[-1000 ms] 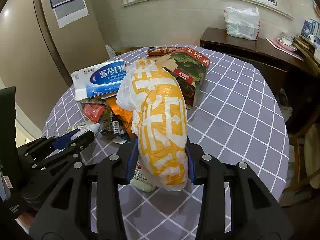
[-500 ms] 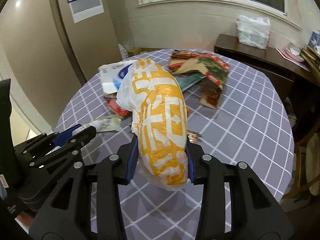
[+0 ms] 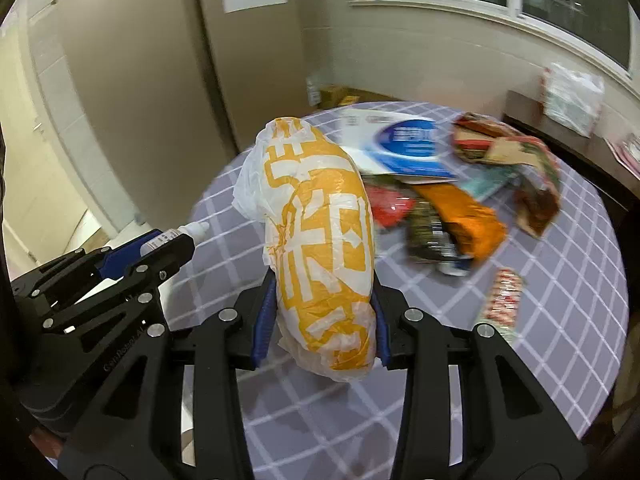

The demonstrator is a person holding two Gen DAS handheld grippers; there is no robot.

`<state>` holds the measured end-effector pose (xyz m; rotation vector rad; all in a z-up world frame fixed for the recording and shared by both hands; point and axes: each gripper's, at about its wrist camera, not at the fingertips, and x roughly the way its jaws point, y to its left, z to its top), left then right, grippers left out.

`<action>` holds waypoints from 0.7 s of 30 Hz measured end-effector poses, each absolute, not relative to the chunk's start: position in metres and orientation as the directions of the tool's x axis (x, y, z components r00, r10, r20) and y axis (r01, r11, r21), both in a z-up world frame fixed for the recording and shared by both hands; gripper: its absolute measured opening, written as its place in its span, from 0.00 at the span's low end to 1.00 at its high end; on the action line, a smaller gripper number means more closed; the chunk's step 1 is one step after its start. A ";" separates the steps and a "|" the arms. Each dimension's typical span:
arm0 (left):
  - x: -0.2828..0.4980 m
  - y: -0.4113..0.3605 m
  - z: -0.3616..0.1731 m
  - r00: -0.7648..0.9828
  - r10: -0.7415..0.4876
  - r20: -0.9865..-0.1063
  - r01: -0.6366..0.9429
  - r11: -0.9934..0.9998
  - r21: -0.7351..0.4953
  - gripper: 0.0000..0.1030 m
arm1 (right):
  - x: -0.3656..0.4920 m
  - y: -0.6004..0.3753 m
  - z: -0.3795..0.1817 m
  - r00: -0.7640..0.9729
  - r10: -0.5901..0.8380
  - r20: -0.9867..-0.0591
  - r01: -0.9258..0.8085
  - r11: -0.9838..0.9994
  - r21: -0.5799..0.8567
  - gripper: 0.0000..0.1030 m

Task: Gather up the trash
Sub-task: 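Carry the bag and bottle with both tools over the blue bucket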

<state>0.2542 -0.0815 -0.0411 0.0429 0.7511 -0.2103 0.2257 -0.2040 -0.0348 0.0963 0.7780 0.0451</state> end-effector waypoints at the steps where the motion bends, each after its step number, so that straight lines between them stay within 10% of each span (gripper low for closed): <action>1: 0.254 -0.076 -0.041 0.713 -0.164 -0.681 0.192 0.981 -0.036 0.24 | 0.227 -0.196 -0.035 0.710 0.087 -0.699 -0.022 0.995 0.102 0.38; 21: 0.243 0.062 -0.078 0.648 0.059 -0.759 -0.147 0.988 -0.049 0.24 | 0.245 -0.062 -0.066 0.588 0.257 -0.767 -0.297 0.950 0.091 0.38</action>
